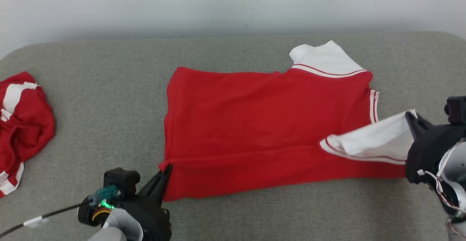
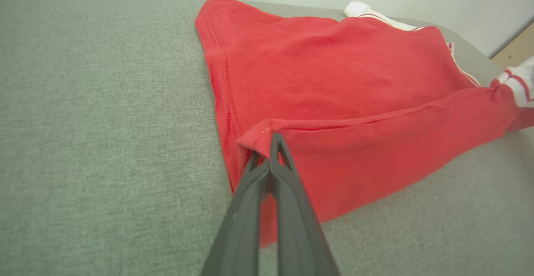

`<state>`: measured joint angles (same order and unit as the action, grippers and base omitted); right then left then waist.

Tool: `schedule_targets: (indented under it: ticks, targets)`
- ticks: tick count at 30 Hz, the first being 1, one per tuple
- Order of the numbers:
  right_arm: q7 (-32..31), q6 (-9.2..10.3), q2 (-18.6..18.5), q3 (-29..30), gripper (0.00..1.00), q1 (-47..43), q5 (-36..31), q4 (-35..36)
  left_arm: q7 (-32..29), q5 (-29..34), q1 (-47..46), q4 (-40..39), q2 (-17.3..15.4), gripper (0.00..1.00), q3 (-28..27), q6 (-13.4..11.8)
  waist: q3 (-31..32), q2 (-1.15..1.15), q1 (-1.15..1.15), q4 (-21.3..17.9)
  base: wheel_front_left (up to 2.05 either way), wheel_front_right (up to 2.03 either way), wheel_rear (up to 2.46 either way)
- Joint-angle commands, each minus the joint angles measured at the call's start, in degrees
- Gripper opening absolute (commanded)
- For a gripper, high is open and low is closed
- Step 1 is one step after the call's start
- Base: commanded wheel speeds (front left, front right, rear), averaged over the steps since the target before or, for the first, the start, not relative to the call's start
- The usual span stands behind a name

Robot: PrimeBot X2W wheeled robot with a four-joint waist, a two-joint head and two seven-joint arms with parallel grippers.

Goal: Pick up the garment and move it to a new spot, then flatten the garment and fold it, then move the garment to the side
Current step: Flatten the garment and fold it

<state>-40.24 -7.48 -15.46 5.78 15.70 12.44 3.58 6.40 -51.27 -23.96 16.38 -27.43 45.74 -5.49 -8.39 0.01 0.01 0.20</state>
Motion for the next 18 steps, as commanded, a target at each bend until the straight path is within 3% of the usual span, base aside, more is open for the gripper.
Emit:
schedule_targets:
  ticks: [1, 18]
  targets:
    - [2.39, -0.01, -0.18, 0.08, 0.00, 1.51, -1.04, -0.93, 0.21, 0.88, -1.50, 0.86, 0.31, 0.00, -0.08, 0.31, -0.87, -0.01, -0.01, 0.25, 0.00, 0.00, 0.00]
    - [9.71, -0.01, 0.75, -0.16, 0.00, 6.96, -1.72, -10.31, 1.19, 3.02, -10.13, 10.08, 3.31, 0.00, 0.71, 2.84, -4.28, -0.01, -0.01, -0.76, 0.00, 0.00, 0.00]
